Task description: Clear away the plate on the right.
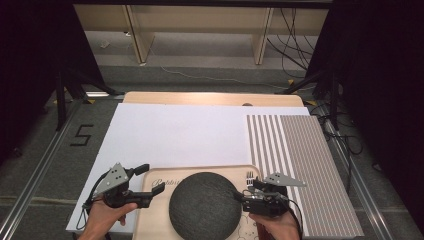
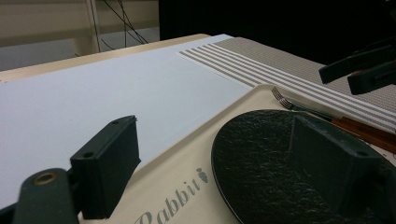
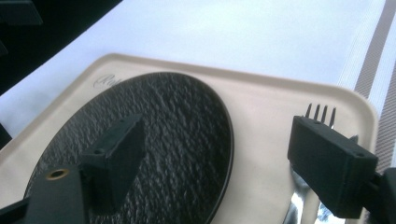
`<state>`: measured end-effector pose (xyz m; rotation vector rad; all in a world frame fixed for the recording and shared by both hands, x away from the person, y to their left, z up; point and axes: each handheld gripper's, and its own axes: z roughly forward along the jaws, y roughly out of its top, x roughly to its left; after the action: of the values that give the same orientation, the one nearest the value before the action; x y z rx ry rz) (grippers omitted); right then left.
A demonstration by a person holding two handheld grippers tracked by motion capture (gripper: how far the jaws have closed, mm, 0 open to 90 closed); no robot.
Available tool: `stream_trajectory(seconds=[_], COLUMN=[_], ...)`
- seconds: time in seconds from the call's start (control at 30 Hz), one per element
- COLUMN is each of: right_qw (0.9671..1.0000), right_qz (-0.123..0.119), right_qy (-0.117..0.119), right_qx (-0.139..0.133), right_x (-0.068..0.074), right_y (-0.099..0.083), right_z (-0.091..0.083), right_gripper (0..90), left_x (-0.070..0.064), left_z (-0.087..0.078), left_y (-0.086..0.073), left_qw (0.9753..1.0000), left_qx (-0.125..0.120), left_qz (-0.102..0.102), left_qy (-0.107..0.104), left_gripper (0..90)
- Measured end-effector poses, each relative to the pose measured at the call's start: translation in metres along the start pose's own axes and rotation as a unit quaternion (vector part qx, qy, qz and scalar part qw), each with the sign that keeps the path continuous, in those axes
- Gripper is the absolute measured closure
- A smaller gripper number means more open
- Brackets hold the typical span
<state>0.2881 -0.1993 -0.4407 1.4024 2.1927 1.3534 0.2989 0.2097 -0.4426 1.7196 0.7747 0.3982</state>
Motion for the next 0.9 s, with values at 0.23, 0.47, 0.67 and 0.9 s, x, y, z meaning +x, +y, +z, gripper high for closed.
stream_trajectory(seconds=[0.23, 0.47, 0.67, 0.9], right_qw=[0.9996, 0.9987, 0.9976, 0.9946], right_qz=[-0.016, -0.032, -0.041, -0.055], right_qy=[-0.016, -0.027, -0.039, -0.065], right_qx=[-0.014, -0.028, -0.039, -0.059], right_x=[-0.001, -0.002, -0.004, -0.011], right_y=[0.003, 0.005, 0.006, 0.007], right_z=[-0.005, -0.01, -0.015, -0.022], right_gripper=[16.9, 16.8, 16.8, 16.7], left_x=[0.0, 0.0, 0.0, 0.0], left_z=[0.0, 0.0, 0.0, 0.0], left_y=[0.0, 0.0, 0.0, 0.0], left_qw=[1.0, 1.0, 1.0, 1.0], left_qx=[0.0, -0.002, -0.004, -0.005], left_qz=[-0.002, 0.0, -0.005, -0.001], left_qy=[-0.001, -0.001, 0.0, -0.005], left_gripper=[16.0, 16.0, 16.0, 16.0])
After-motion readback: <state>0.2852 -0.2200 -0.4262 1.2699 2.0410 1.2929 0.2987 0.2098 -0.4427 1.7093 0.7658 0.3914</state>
